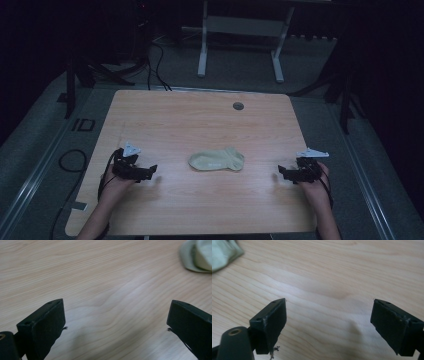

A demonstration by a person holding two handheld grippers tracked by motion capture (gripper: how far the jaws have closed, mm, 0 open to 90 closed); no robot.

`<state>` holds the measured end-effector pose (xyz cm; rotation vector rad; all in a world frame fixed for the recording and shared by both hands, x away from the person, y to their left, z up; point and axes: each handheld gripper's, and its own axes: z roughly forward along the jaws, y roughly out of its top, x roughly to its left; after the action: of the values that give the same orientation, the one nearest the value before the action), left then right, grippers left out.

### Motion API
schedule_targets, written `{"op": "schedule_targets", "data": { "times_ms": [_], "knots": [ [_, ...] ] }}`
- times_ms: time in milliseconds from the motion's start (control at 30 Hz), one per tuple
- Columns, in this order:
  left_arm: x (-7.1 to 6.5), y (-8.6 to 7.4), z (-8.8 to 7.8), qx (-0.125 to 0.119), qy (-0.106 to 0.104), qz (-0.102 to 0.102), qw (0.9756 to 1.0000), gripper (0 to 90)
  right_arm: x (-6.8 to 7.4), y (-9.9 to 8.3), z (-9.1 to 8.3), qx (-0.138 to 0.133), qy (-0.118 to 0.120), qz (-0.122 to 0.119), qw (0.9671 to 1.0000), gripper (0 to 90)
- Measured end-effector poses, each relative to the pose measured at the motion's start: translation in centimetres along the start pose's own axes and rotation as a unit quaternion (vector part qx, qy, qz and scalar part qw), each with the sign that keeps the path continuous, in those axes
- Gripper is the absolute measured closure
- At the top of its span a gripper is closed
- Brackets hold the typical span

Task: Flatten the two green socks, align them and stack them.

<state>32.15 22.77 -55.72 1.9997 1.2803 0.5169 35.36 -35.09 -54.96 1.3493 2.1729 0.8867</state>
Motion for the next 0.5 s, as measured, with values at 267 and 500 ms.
{"op": "schedule_targets", "data": {
  "times_ms": [267, 500],
  "knots": [
    [1.9, -1.3, -0.8, -0.005, 0.028, -0.025, 0.9993, 1.7, -1.1, -1.6, -0.3, 0.003, -0.031, 0.024, 0.9992, 13.4],
    [3.3, -2.4, -1.9, -0.018, 0.050, -0.048, 0.9974, 1.7, -1.9, -2.3, -0.8, -0.006, -0.051, 0.045, 0.9976, 13.6]
  ]
}}
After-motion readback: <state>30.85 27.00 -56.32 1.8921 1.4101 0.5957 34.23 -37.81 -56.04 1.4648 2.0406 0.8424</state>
